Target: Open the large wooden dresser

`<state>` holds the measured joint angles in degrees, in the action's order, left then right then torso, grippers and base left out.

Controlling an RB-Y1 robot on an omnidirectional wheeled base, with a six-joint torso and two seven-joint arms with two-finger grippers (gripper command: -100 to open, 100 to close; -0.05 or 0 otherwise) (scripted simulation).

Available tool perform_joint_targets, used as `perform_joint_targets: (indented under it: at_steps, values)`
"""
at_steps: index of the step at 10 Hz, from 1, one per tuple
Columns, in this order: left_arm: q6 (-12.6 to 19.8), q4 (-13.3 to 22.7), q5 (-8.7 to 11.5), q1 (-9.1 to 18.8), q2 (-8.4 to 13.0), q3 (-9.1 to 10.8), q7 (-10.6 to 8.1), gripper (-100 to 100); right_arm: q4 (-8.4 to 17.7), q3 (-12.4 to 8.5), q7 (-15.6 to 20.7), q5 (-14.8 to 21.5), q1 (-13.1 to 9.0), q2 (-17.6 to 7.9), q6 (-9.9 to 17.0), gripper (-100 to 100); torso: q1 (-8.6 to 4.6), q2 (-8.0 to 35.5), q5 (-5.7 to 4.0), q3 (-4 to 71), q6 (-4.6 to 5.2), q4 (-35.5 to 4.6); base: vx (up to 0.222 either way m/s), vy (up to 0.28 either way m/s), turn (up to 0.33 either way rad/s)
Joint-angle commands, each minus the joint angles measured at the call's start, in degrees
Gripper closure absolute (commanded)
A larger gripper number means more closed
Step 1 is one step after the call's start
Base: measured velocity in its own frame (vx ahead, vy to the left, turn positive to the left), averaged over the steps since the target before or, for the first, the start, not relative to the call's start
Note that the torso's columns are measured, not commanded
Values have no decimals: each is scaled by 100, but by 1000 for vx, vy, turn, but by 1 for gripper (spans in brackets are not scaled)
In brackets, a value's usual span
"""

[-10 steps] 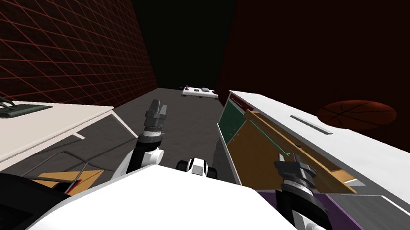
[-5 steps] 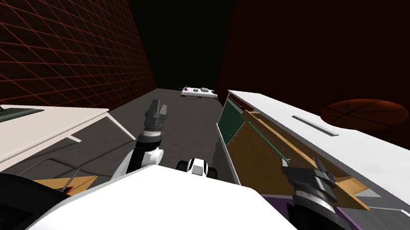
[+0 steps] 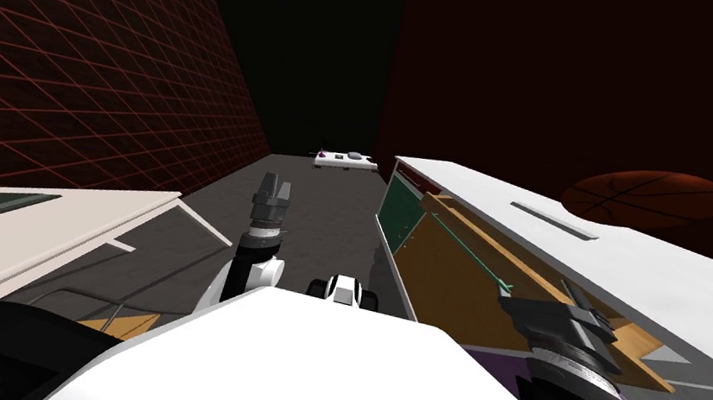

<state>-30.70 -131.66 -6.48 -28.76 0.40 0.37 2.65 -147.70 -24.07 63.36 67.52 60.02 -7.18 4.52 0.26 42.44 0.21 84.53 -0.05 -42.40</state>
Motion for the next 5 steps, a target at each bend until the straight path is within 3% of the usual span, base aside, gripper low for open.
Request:
perform_joint_targets:
  at_steps: [1, 5]
  values:
    - [0, 0, 0, 0, 0, 0, 0, 0, 10, 2, 2, 1, 2, 1, 0, 0, -3, 0, -5, -2, 2, 2, 0, 0, 0]
    - [0, 0, 0, 0, 0, 0, 0, 0, 33, 12, 4, 1, 10, 2, -5, 0, -18, -8, -14, 2, 7, 7, 0, 0, 0]
